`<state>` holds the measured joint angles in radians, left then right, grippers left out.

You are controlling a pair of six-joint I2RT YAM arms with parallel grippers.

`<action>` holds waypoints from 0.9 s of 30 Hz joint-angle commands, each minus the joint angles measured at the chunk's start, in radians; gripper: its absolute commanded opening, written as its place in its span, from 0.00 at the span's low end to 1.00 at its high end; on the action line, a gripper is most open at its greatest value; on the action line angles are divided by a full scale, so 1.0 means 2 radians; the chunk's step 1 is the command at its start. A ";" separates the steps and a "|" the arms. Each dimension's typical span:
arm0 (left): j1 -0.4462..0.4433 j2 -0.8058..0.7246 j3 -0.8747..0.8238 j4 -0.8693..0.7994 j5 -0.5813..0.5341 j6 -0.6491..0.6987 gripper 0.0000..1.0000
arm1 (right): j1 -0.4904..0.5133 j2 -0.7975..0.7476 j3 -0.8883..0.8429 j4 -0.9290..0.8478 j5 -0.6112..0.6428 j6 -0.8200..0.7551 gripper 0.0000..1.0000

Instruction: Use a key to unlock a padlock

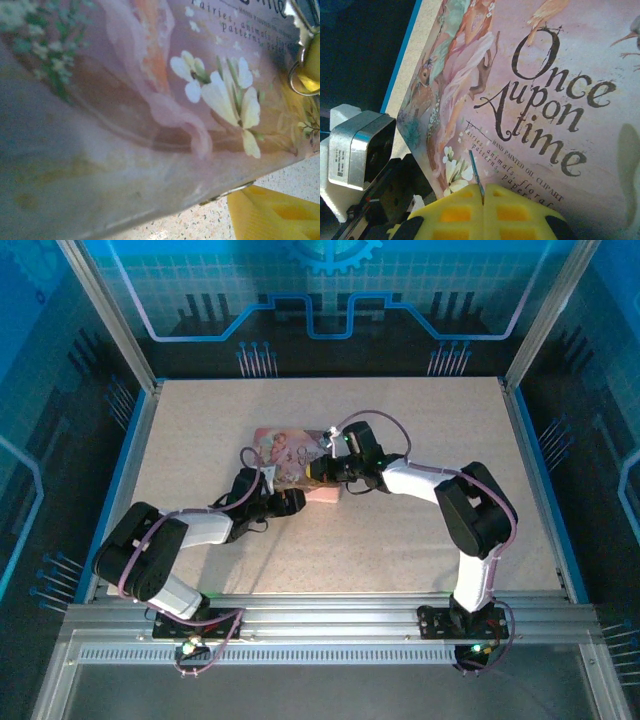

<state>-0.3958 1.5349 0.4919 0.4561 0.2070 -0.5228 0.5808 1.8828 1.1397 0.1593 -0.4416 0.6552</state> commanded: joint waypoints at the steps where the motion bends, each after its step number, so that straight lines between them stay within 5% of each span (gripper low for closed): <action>1: -0.003 0.012 -0.011 0.043 0.005 0.000 0.67 | 0.013 0.013 -0.024 -0.059 0.006 0.008 0.03; 27: -0.043 0.027 -0.006 0.074 -0.041 -0.037 0.48 | 0.021 0.007 -0.029 -0.051 0.008 0.015 0.03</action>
<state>-0.4721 1.5929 0.4744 0.5823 0.1570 -0.5743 0.5846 1.8774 1.1267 0.1780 -0.4267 0.6666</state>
